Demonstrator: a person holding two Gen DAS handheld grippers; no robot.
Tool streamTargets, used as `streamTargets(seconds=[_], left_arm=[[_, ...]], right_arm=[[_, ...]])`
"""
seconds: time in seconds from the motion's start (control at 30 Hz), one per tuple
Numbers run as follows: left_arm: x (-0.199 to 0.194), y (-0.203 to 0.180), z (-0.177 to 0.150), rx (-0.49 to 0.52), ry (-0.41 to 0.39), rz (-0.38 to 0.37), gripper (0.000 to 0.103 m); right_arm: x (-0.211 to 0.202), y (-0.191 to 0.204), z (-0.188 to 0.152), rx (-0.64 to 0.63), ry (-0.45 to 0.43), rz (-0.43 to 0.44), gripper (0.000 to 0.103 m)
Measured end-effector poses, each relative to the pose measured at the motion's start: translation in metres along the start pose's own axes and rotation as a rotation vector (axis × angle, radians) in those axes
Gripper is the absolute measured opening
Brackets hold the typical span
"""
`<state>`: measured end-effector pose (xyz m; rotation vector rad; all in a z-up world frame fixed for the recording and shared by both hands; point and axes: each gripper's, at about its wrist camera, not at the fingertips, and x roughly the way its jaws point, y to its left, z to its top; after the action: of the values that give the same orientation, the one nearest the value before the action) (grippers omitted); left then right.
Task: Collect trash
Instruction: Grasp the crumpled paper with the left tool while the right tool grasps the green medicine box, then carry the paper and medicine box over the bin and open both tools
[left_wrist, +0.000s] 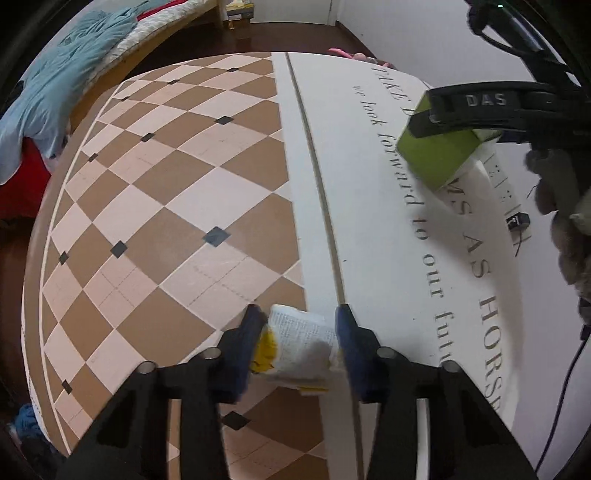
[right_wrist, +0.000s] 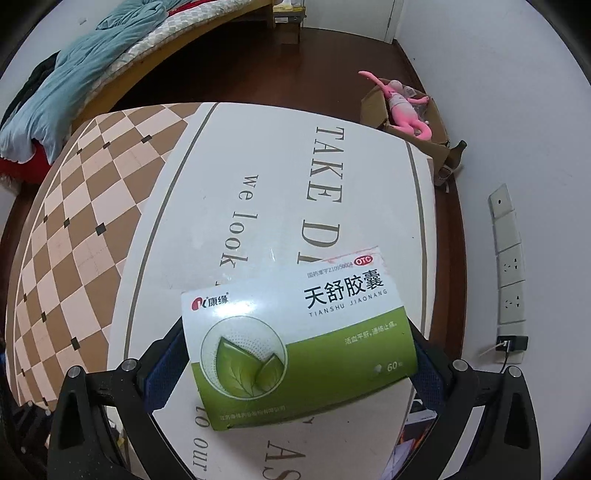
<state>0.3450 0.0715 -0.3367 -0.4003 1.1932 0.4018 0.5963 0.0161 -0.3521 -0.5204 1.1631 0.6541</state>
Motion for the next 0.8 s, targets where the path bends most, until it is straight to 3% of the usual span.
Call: streamTargets(seconds=[0.07,0.43,0.57,0.8], left_arm=[[-0.002,-0.004,0.0,0.015,-0.012,0.007,0.033],[-0.023,0.002,-0.006,0.001,-0.054,0.032,0.033],[-0.041,0.006,-0.006,-0.004,-0.086,0.045,0.033],[-0.089,0.044,-0.001,-0.017,-0.182,0.087,0.033]], right_arm=[[0.002,-0.003,-0.001,0.025,0.004,0.008,0.1],[-0.009,0.0,-0.01,0.063,0.001,0.011,0.098],[-0.027,0.004,-0.021,0.076,-0.021,0.013,0.098],[-0.08,0.024,-0.048,0.108,-0.09,0.028,0.098]])
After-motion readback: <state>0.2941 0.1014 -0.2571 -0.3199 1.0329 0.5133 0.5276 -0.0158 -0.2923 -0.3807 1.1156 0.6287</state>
